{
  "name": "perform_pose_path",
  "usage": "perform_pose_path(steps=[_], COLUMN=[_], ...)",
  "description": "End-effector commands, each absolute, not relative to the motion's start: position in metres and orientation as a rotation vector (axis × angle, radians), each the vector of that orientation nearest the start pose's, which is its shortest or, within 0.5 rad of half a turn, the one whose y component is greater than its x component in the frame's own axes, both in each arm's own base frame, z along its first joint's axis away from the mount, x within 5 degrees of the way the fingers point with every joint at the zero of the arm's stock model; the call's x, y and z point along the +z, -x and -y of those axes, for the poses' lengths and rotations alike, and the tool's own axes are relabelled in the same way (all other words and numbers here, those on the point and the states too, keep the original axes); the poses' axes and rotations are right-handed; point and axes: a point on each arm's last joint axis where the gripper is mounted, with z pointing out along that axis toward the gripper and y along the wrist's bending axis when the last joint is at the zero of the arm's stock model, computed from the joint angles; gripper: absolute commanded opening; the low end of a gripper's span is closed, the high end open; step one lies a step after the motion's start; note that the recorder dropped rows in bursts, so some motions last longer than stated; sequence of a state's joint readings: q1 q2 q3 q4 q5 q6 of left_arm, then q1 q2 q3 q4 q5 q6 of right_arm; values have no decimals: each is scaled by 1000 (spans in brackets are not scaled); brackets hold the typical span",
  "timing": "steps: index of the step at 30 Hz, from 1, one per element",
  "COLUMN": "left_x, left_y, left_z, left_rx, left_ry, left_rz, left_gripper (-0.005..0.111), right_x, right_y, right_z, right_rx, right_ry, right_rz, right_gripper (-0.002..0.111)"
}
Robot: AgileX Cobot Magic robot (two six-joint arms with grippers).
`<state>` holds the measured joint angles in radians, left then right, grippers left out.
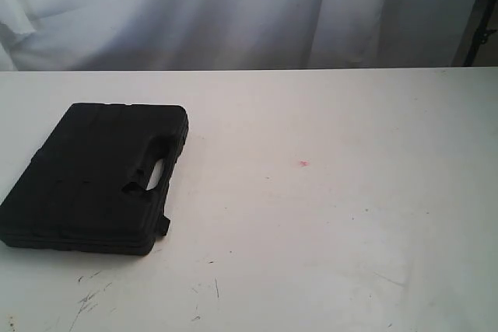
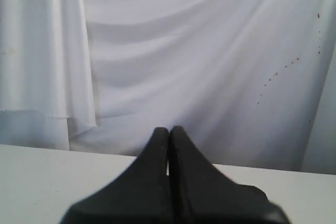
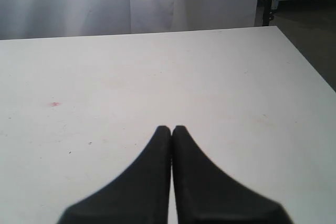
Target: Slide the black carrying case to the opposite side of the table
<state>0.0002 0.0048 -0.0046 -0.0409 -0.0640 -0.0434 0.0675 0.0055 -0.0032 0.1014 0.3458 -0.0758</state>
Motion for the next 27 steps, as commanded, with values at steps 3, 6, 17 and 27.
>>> perform_pose_path(steps=[3, 6, 17, 27], left_x=[229, 253, 342, 353], left_y=[-54, -49, -97, -148], left_z=[0, 0, 3, 3], left_rx=[-135, -149, -162, -155], left_ry=[117, 122, 150, 164], left_rz=[-1384, -1369, -1800, -2013], left_gripper=[0, 0, 0, 0], right_x=[182, 182, 182, 182], right_y=[-53, -53, -53, -53], right_z=[-6, -6, -6, -6], right_rx=[84, 84, 84, 84], right_ry=[62, 62, 62, 62], right_rz=[-1828, -1828, -1828, -1828], right_gripper=[0, 0, 0, 0])
